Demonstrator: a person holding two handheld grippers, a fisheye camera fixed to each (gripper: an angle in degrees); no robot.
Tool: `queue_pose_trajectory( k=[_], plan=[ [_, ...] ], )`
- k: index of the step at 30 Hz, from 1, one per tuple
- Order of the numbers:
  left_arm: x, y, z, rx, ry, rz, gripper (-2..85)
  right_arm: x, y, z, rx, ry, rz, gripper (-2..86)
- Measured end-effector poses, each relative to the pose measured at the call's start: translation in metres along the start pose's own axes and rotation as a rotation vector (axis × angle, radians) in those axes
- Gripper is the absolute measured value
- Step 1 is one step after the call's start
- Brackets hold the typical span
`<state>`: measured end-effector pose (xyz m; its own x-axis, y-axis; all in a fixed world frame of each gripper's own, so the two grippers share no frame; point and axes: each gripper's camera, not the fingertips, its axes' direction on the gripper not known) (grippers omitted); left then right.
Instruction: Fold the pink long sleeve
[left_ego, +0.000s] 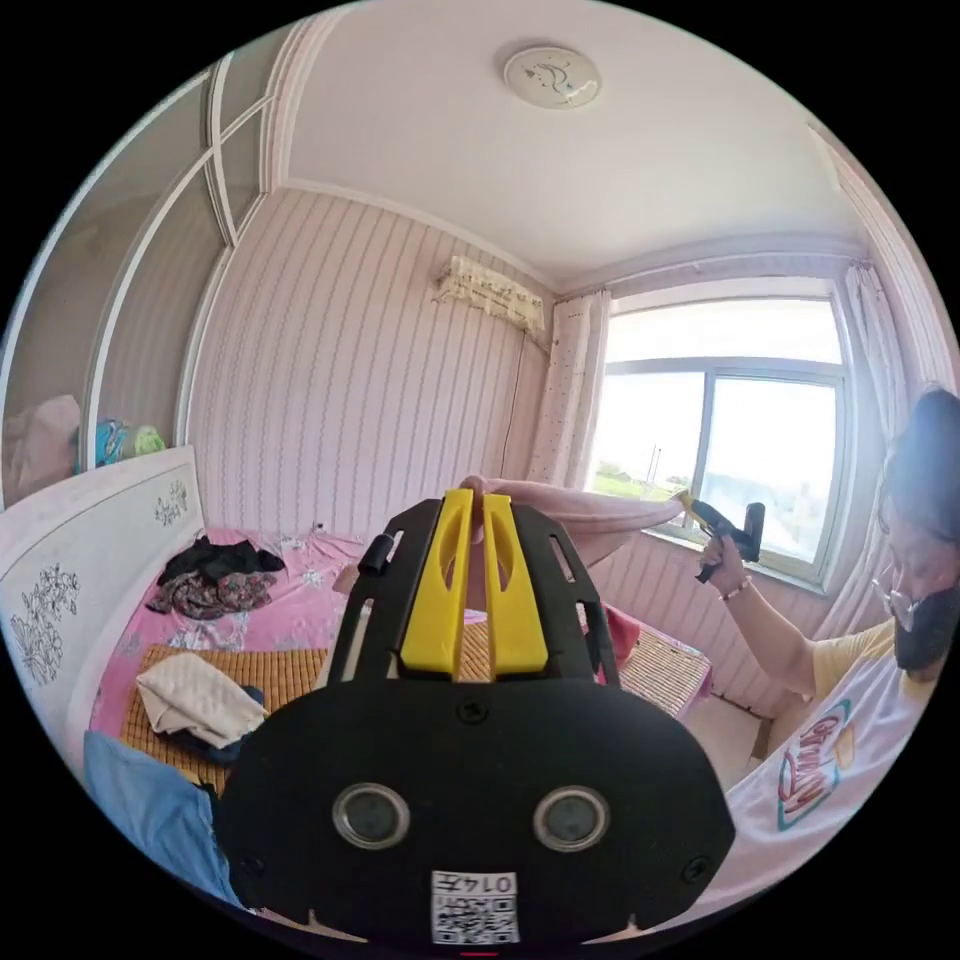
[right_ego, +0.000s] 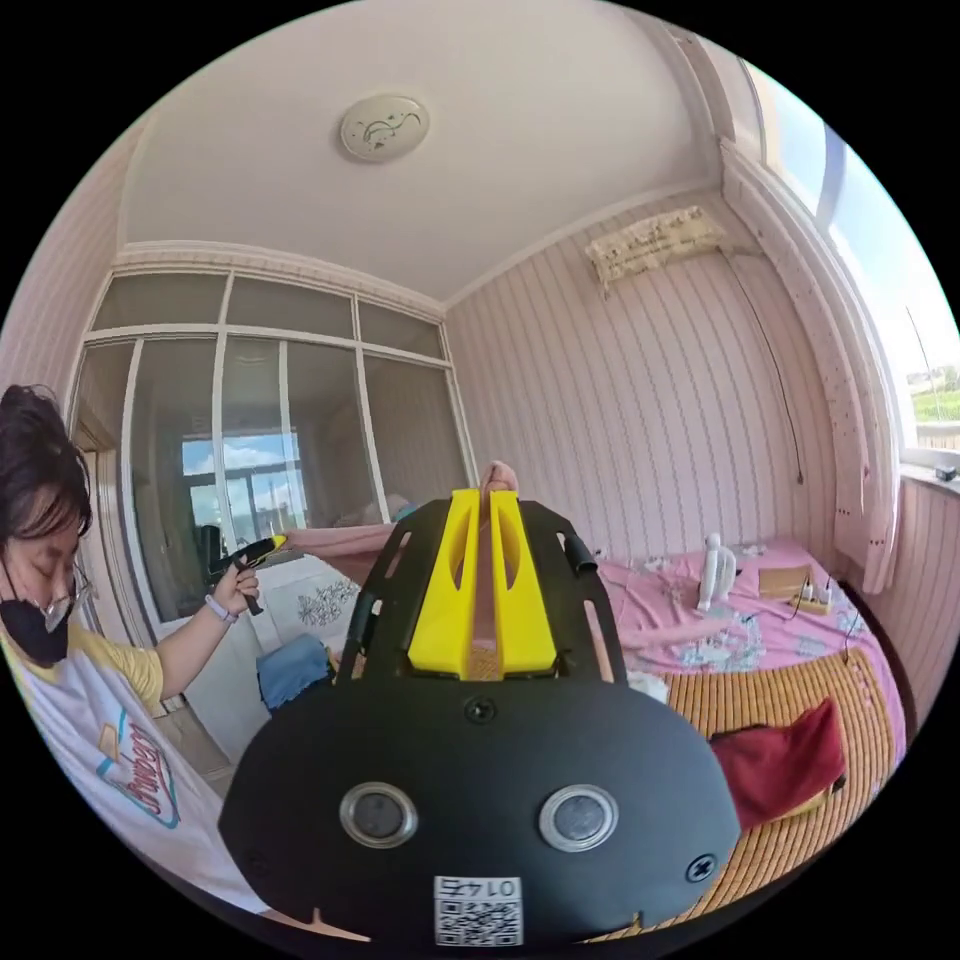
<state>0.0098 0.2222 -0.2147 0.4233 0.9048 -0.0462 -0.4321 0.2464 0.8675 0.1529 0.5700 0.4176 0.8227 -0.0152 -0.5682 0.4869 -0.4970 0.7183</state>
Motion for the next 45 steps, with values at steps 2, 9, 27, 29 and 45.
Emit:
queue_pose_trajectory(
  k=[2,9,27,29,45],
  plan=[
    [-0.029,0.070,0.027,-0.141,-0.014,-0.083,-0.7,0.026,0.056,0.020,-0.157,0.029,0.092,0.9],
    [-0.134,0.399,0.129,-0.718,-0.109,-0.639,-0.8,0.109,0.301,0.093,-0.806,0.261,0.525,1.0],
    [-0.166,0.573,0.097,-1.073,-0.241,-0.659,2.0,0.123,0.372,0.119,-1.133,0.268,0.700,2.1],
    [-0.172,0.580,0.087,-1.052,-0.234,-0.692,3.0,0.120,0.373,0.126,-1.157,0.274,0.677,2.6],
    [-0.140,0.606,-0.047,-0.725,-0.376,-0.678,0.3,0.057,0.363,0.109,-0.928,0.484,0.534,2.3]
  ],
)
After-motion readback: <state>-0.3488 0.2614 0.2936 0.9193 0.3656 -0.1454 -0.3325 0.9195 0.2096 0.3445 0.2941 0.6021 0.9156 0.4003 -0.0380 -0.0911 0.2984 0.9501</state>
